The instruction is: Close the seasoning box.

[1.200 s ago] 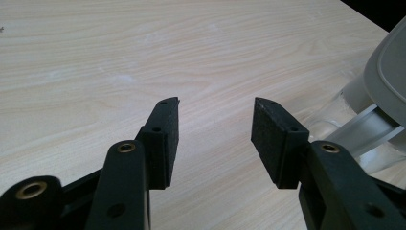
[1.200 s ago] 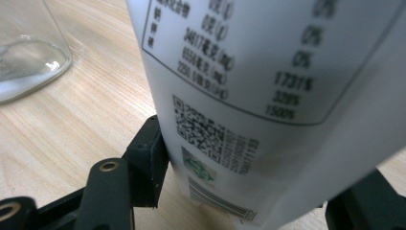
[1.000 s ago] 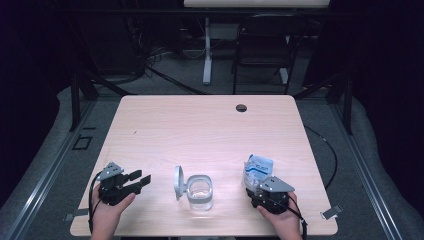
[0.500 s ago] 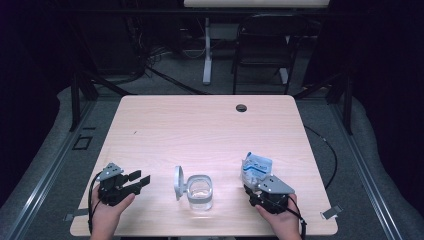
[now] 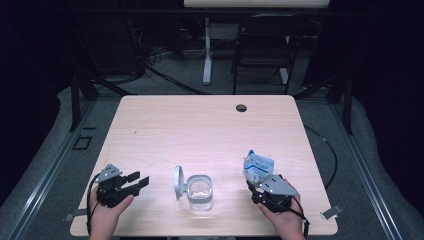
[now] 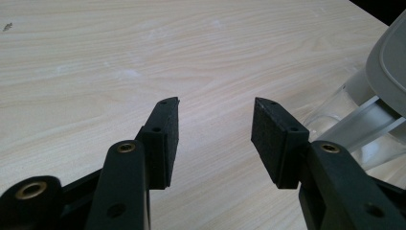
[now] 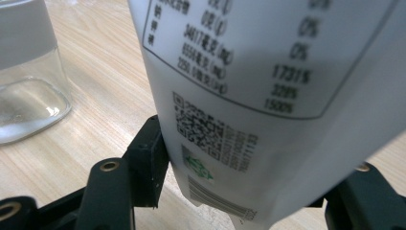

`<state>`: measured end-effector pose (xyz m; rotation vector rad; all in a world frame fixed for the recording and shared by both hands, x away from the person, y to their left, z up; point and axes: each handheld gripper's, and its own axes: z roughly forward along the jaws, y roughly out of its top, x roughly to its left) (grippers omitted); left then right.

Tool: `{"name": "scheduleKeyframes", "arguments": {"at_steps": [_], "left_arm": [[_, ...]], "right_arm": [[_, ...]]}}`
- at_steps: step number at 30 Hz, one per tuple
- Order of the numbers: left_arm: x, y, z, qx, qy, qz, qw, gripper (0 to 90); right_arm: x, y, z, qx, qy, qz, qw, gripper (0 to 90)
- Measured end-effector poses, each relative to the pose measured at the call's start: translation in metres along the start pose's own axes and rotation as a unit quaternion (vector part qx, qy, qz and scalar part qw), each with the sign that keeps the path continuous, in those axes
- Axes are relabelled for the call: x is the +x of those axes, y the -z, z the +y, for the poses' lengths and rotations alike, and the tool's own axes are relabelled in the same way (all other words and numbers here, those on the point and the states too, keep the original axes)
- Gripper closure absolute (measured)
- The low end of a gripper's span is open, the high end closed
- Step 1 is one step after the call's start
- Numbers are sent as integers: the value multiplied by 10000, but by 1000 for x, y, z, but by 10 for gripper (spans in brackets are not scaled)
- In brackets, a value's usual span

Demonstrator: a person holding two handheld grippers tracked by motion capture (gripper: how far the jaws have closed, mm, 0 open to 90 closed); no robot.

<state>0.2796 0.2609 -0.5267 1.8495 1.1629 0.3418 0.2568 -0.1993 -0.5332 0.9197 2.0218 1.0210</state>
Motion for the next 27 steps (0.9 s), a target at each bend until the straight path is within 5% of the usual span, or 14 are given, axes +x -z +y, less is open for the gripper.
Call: {"name": "scheduleKeyframes", "arguments": {"at_steps": [18,27], "left_arm": [[-14,-7,-5,255,-299,-63,9992,523],[-17,-9,-5,277,-381,-87,9989,523]], "right_arm": [[14,-6,11,80,520,-36,9986,400],[26,-11,13,249,1064,-148,9939,400]]}}
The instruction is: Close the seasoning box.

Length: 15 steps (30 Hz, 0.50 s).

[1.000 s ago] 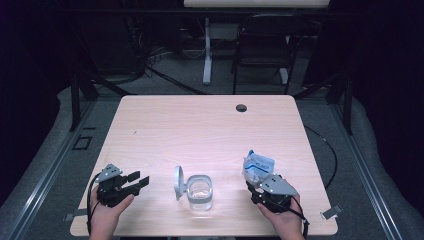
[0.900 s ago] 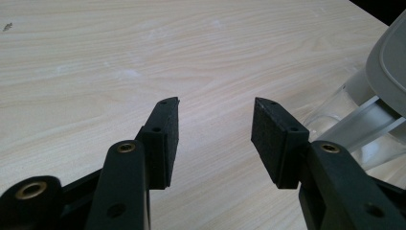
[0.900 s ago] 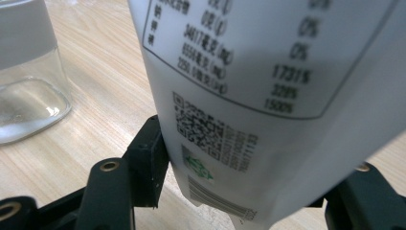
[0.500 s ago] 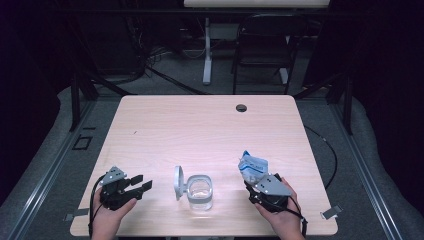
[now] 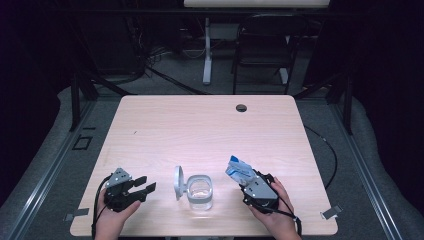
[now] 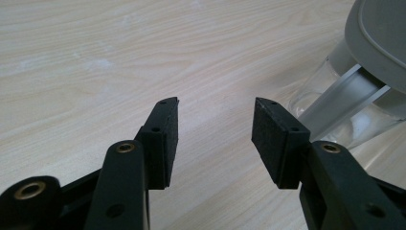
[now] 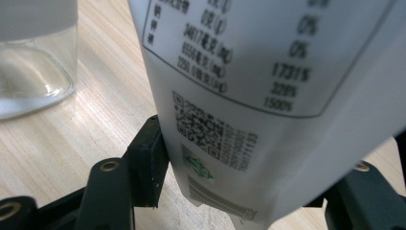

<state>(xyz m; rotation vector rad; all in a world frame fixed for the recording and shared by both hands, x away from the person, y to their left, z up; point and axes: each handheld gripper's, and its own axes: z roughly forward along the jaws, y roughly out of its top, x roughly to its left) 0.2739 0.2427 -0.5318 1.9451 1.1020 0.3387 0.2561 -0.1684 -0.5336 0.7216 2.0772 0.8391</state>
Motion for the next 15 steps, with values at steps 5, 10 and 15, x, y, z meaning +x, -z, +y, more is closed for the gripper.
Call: {"name": "scheduleKeyframes", "arguments": {"at_steps": [5,10,15], "left_arm": [[0,1,0,-12,8,11,10000,523],[1,1,0,0,26,26,10000,523],[2,1,0,-8,43,32,10000,523]], "right_arm": [[3,-1,2,52,205,-8,9998,400],[5,-3,6,106,436,51,9990,400],[5,-4,8,212,637,146,9976,401]]}}
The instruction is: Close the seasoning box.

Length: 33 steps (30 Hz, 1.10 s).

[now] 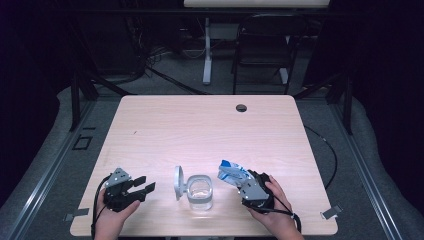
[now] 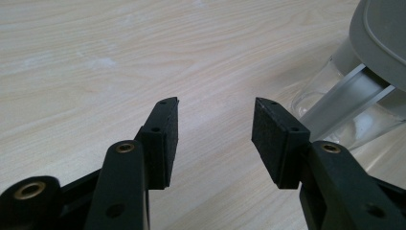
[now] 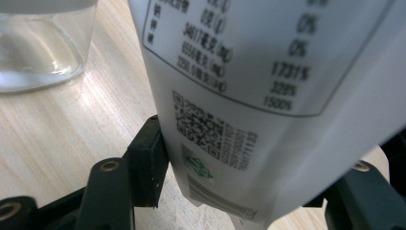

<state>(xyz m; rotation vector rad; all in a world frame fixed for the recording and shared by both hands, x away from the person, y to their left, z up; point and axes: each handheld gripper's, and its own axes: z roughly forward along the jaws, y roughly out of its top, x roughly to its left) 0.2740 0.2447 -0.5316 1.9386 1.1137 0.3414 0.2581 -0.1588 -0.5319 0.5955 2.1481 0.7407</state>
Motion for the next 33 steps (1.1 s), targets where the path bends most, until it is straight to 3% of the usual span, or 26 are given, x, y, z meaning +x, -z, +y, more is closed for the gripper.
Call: {"name": "scheduleKeyframes", "arguments": {"at_steps": [6,18,22,27,28,29,33], "left_arm": [[1,0,0,3,19,6,10000,523],[4,2,0,-42,66,18,10000,523],[4,3,0,-68,79,22,9999,523],[5,4,0,-77,92,32,9999,523],[5,4,0,-74,92,30,9999,523],[6,4,0,-77,94,27,9999,523],[6,4,0,-84,109,39,9999,523]], "right_arm": [[3,-2,2,1,75,59,10000,401],[10,-6,12,88,456,135,9988,401],[12,-7,15,208,726,93,9971,401],[16,-9,16,226,868,115,9959,401],[16,-9,18,333,983,57,9946,401],[18,-11,17,248,918,88,9954,402],[20,-13,18,331,1035,104,9940,401]]}}
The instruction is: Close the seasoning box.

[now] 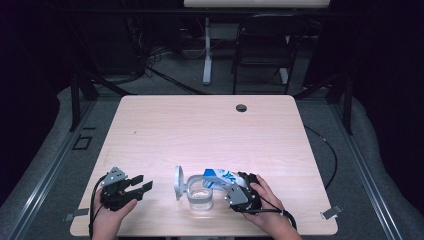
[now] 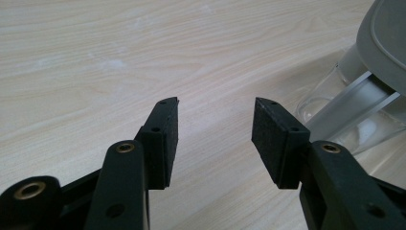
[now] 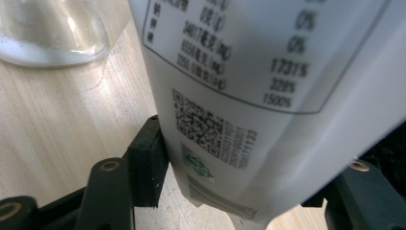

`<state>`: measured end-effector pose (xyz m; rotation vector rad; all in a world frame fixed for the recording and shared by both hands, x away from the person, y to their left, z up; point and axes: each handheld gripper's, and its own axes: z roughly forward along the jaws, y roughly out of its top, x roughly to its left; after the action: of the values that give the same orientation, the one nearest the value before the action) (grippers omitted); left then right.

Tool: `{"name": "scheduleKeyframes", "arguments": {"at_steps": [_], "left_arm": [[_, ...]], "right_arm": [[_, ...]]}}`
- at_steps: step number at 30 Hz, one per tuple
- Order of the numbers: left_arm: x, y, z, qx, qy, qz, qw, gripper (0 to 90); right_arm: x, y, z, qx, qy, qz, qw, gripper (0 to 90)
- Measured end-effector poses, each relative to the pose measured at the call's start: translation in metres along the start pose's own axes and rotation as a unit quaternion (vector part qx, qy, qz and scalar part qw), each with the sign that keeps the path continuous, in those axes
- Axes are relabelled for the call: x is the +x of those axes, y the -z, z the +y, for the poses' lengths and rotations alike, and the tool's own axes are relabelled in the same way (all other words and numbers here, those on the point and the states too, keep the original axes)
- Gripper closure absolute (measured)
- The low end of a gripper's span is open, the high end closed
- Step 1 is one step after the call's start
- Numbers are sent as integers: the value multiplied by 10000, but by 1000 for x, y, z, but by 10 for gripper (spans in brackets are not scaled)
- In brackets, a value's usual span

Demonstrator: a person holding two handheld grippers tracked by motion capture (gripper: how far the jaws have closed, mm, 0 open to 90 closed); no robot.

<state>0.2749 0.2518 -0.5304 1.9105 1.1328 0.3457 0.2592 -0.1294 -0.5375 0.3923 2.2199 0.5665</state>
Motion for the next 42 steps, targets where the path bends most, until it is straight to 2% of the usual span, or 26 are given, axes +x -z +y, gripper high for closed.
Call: {"name": "scheduleKeyframes", "arguments": {"at_steps": [2,3,6,10,24,39,42], "left_arm": [[0,0,0,12,-12,-2,10000,523],[1,0,0,13,-8,-2,10000,523],[1,0,0,16,-6,2,10000,523],[1,0,0,14,14,-7,10000,523],[3,0,-1,3,58,3,10000,523],[4,0,-1,16,67,15,10000,523],[5,0,-2,23,78,11,10000,523]], "right_arm": [[1,0,1,85,72,-7,9999,401],[2,-2,1,26,23,20,10000,401],[3,-3,2,112,162,36,9998,401],[5,-5,3,67,196,66,9998,401],[2,-3,7,216,458,44,9987,401],[-2,0,12,376,997,-101,9943,402],[-2,0,12,376,1029,-100,9939,401]]}}
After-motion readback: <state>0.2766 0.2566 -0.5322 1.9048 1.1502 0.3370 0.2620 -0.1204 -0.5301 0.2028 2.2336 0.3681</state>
